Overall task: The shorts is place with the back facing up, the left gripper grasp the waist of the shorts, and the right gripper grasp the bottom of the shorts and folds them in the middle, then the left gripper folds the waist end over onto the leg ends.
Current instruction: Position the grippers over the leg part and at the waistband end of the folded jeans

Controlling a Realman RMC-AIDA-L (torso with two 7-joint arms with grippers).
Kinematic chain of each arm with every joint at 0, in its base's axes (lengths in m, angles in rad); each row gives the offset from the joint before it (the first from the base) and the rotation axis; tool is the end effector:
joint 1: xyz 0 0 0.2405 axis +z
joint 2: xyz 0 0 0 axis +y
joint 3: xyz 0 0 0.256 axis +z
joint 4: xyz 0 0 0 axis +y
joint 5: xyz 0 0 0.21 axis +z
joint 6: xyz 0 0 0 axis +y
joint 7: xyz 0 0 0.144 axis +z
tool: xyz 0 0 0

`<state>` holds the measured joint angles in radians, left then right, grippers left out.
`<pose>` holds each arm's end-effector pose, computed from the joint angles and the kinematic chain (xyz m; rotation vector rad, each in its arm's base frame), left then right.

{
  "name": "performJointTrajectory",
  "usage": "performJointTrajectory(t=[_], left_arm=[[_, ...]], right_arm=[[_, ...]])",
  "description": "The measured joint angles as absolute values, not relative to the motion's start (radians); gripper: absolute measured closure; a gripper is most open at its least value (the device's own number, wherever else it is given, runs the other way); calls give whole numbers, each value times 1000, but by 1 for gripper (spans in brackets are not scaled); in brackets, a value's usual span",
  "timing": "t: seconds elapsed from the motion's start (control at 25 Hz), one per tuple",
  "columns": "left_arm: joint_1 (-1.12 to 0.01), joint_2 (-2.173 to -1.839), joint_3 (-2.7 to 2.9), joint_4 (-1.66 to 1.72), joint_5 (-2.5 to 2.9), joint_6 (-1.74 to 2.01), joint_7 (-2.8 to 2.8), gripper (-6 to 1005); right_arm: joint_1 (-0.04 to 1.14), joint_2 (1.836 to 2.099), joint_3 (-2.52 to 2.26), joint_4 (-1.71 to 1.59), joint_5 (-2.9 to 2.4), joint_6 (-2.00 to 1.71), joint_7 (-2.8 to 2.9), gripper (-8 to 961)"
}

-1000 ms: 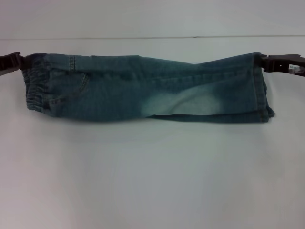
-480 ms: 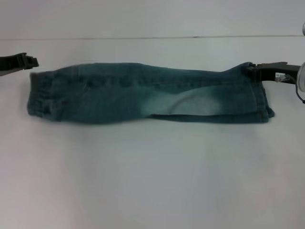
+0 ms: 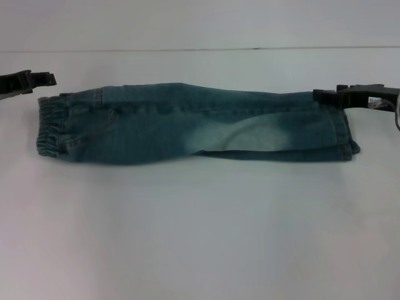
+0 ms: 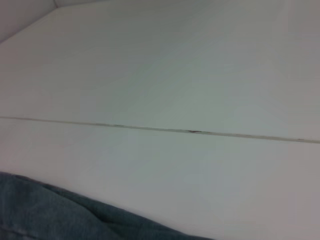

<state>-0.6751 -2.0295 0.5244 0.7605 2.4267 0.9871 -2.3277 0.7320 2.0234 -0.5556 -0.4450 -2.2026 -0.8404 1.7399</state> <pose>-0.3116 0.4226 0.0750 -1.8398 -1.4558 -0.4066 0.3046 0.4254 0.0117 -2.1213 1.1082 0.3319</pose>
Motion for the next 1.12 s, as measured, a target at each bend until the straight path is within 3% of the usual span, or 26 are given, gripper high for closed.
performJointTrajectory(t=[0.32, 0.64, 0.92, 1.12], left_arm=[[-650, -2029, 525, 819, 2427, 1064, -2316, 333], [-585, -2023, 525, 945, 2434, 1261, -2194, 103], [-519, -2025, 525, 992, 2437, 1293, -2049, 58], [-511, -2036, 532, 989, 2459, 1281, -1942, 60]], right_arm=[[703, 2007, -548, -474, -2199, -901, 1773, 147], [616, 1997, -543, -660, -2101, -1270, 1777, 9], [598, 1986, -590, -710, -2096, -1657, 1685, 8], [598, 2011, -669, -701, -2099, -1686, 1673, 9]])
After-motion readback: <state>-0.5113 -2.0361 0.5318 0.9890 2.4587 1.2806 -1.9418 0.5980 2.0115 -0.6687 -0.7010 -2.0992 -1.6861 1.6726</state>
